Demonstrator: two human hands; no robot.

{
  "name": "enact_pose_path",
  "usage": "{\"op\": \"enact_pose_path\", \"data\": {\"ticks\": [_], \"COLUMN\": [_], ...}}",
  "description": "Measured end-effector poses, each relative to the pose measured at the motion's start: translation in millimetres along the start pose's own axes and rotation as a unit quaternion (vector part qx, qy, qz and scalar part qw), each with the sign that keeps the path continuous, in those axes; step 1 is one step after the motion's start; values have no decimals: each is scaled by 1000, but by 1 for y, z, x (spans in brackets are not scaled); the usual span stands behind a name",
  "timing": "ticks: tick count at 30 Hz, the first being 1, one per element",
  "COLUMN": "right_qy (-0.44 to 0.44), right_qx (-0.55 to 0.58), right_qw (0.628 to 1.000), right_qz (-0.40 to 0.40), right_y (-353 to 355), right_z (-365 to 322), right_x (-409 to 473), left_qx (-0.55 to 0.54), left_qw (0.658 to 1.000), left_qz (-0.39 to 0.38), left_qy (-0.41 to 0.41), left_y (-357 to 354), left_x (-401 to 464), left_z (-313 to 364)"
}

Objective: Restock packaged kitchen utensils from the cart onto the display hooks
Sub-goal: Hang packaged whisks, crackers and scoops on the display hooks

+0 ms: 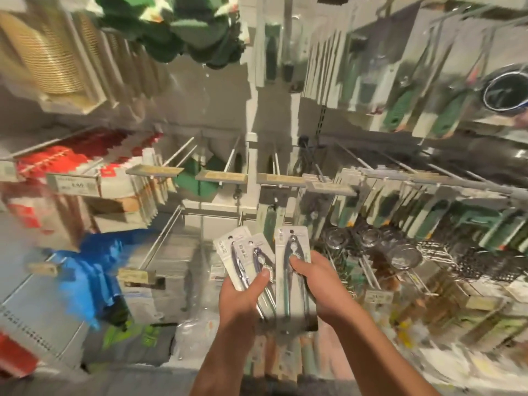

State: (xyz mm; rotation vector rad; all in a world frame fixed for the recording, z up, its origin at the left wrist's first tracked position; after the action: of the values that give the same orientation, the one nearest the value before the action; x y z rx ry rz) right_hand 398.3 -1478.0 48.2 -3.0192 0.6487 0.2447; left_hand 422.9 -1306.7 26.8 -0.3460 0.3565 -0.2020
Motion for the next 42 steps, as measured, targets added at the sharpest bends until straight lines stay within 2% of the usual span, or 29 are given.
{"op": "enact_pose_path", "data": {"ticks": [5,11,18,26,36,42], "right_qy": [11,51,59,16,-3,-5], "right_qx": [-9,-26,-30,-54,-93,-79], "right_qw": [1000,997,996,996,993,994], "right_qz": [18,45,63,63,76,79], "right_y": [22,49,74,80,77,73], "right_z": [-13,-51,-53,-45,-39,-34], "right_x": [18,29,44,65,94,86], "left_qx": [-21,-25,-29,-9,0,-14], "left_qw": [999,999,998,997,995,995], "left_qz": [41,43,49,57,75,76], "left_qy": [8,1,2,-55,-67,-62], "left_y": [-3,-21,-34,-43,-25,-18], "left_x": [3,7,13,12,20,21], "left_z": [5,9,6,16,18,13]}}
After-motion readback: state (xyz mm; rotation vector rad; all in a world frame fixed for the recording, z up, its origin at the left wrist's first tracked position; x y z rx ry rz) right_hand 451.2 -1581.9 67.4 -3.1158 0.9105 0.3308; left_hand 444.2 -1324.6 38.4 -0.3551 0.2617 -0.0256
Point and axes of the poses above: each hand's wrist, its own x-axis towards the middle knuckle, its own y-axis out of the back of the hand, z = x × y, the point moved 10 cm from there along x, towards the middle knuckle, and after that the axes turned 5 degrees about y, right-handed, at the moved point
